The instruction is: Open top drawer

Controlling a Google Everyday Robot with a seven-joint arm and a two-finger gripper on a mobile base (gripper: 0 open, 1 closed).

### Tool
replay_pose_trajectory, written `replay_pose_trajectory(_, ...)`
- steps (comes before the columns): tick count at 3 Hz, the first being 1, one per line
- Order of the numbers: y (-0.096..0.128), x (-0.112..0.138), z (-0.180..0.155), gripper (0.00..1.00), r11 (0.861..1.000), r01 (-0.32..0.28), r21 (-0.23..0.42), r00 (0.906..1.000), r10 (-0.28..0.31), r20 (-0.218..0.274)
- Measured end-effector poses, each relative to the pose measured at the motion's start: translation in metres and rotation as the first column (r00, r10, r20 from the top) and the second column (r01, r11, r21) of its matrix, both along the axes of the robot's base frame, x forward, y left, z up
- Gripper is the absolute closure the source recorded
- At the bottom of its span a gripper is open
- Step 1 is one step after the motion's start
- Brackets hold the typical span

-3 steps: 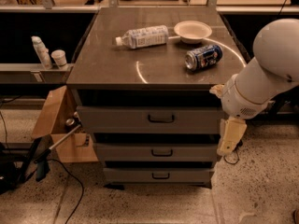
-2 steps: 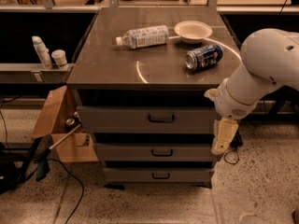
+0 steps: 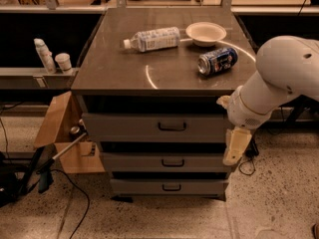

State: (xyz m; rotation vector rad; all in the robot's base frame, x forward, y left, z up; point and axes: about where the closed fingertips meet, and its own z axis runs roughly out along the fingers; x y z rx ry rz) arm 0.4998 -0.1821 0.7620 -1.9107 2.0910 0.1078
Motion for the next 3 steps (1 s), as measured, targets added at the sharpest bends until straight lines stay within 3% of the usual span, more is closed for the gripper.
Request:
replay_pose_trajectory(1,0.002,0.003,-0.010,0.00,1.000,0.018,0.011,0.9996,-0.018,0.022)
replay_pose_trajectory(3,0.008,0.014,-0.041,0.00,0.998,-0.027,0.061,0.9996,0.028,-0.007)
